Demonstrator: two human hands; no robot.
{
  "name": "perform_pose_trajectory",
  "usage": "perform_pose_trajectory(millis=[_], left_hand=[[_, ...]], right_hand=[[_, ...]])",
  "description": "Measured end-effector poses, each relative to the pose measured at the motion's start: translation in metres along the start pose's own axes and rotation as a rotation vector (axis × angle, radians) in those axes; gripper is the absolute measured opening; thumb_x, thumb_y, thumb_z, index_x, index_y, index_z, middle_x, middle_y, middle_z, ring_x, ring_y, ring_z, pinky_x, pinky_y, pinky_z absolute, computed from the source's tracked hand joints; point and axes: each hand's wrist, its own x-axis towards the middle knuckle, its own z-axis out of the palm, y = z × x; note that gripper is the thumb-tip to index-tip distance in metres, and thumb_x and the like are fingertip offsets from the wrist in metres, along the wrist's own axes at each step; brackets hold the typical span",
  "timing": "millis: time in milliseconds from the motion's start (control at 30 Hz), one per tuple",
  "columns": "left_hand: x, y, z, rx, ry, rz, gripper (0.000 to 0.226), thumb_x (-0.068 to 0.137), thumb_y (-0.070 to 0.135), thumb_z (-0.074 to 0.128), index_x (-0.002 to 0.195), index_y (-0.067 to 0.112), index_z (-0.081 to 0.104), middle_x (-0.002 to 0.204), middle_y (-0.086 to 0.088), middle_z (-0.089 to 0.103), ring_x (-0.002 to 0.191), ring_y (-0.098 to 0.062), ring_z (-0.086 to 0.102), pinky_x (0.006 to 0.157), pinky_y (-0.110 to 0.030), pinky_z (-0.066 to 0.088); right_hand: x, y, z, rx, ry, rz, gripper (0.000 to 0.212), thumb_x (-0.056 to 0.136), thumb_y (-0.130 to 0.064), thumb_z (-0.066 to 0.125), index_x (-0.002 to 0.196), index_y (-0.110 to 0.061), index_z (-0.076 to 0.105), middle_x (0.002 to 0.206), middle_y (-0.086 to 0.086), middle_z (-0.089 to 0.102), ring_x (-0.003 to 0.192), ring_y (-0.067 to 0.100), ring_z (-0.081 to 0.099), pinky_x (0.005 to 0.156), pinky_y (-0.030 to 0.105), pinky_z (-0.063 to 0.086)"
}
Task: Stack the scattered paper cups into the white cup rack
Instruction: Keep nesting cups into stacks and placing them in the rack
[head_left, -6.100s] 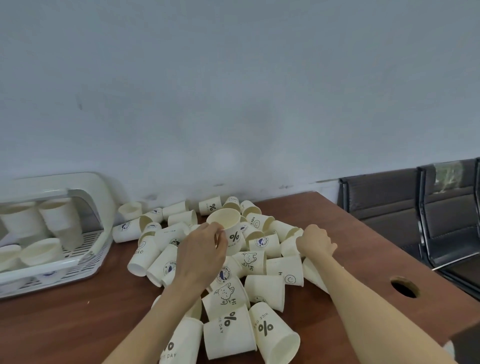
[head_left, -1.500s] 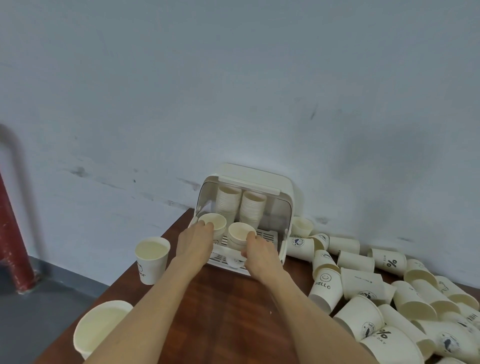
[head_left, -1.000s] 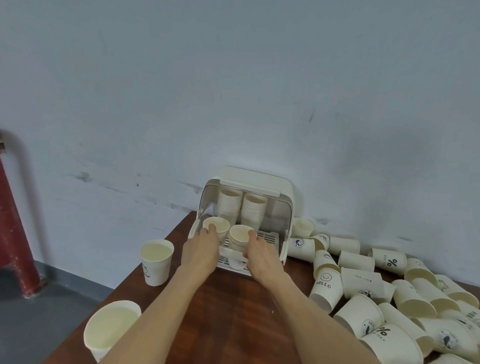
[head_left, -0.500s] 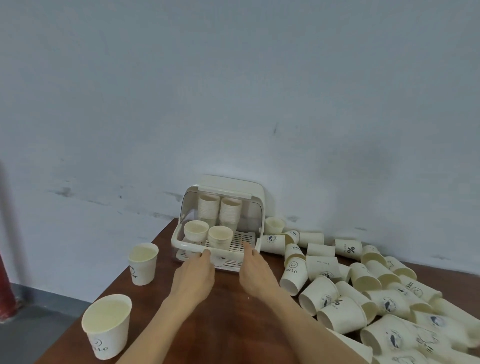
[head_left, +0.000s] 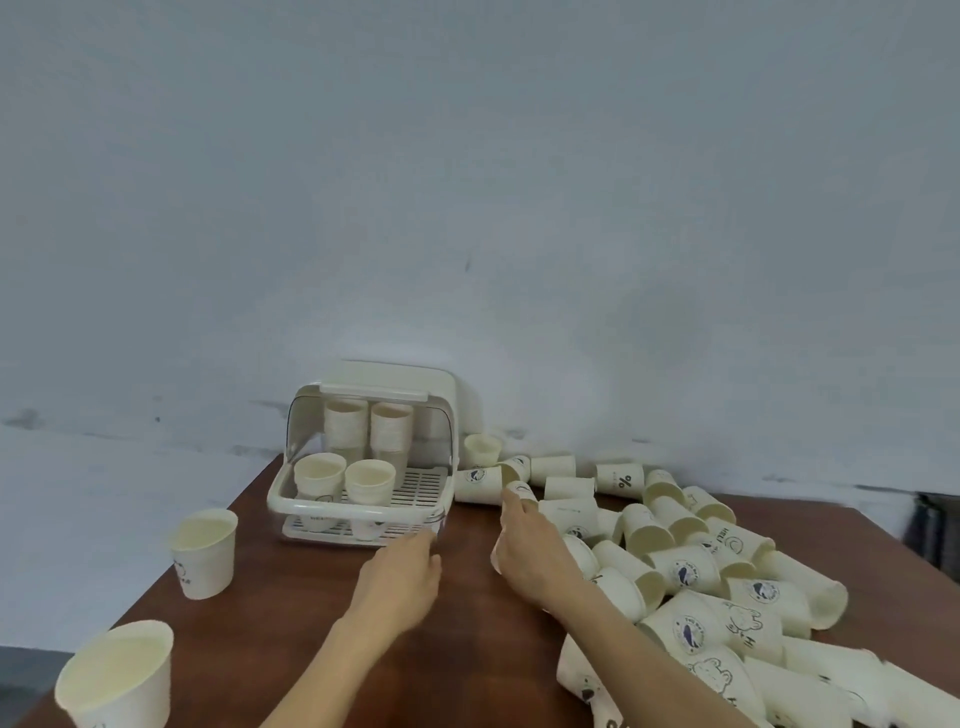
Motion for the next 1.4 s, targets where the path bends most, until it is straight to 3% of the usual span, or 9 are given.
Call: perform_pose_trajectory(millis=[267,433,667,867,1000,1267,1400], left_hand=[[0.036,0.043,0.03,0.014,-0.136,0.148,0.033,0.096,0.03,0.041,0.127,0.02,0.046,0.117,-0.003,0.055,0.112,-0.026,0.053,0.092,-0.042,0.044],[0.064,0.07,0.043,0.065,-0.167,0.141,0.035,0.097,0.03,0.04,0.13,0.018,0.041,0.12,-0.007,0.051,0.112,-0.031,0.053,0.086,-0.042,0.043],[0.096,0.087,0.064,0.151,-0.269,0.161,0.058,0.093,0.047,0.042,0.141,0.019,0.024,0.13,-0.012,0.047,0.114,-0.033,0.051,0.086,-0.044,0.042],[0.112,0.088,0.074,0.216,-0.354,0.138,0.072,0.089,0.049,0.049,0.145,0.018,0.017,0.131,-0.014,0.046,0.115,-0.035,0.052,0.084,-0.043,0.04],[0.112,0.088,0.069,0.244,-0.407,0.136,0.083,0.086,0.047,0.052,0.15,0.029,0.003,0.134,-0.017,0.042,0.118,-0.036,0.049,0.09,-0.043,0.04],[0.099,0.076,0.054,0.28,-0.327,0.132,0.079,0.079,0.053,0.057,0.143,0.025,0.022,0.118,-0.01,0.058,0.107,-0.031,0.056,0.078,-0.04,0.042],[0.089,0.068,0.04,0.283,-0.251,0.138,0.051,0.093,0.05,0.045,0.132,0.018,0.036,0.117,-0.01,0.06,0.107,-0.031,0.057,0.078,-0.04,0.042]], right_hand=[[0.006,0.033,-0.012,-0.033,-0.013,0.057,0.058,0.09,-0.006,0.041,0.146,-0.011,0.025,0.128,0.012,0.05,0.116,0.029,0.049,0.094,0.036,0.04],[0.016,0.06,-0.015,-0.055,0.032,0.06,0.046,0.088,-0.004,0.04,0.134,-0.012,0.036,0.12,0.007,0.053,0.107,0.024,0.051,0.087,0.031,0.043],[0.024,0.089,-0.018,-0.136,0.068,0.075,0.048,0.091,-0.006,0.04,0.138,-0.013,0.034,0.118,0.006,0.052,0.103,0.024,0.053,0.072,0.026,0.032],[0.026,0.103,-0.018,-0.152,0.078,0.09,0.045,0.093,-0.01,0.041,0.137,-0.014,0.033,0.113,0.004,0.051,0.099,0.021,0.051,0.072,0.025,0.032],[0.027,0.108,-0.019,-0.168,0.071,0.099,0.047,0.092,-0.009,0.042,0.138,-0.014,0.032,0.114,0.004,0.051,0.101,0.021,0.052,0.074,0.025,0.034],[0.023,0.099,-0.02,-0.158,0.081,0.089,0.046,0.091,-0.007,0.041,0.135,-0.014,0.034,0.113,0.004,0.051,0.099,0.022,0.052,0.074,0.028,0.038],[0.019,0.093,-0.021,-0.175,0.087,0.077,0.046,0.09,-0.006,0.04,0.135,-0.014,0.035,0.111,0.004,0.051,0.097,0.023,0.052,0.072,0.028,0.035]])
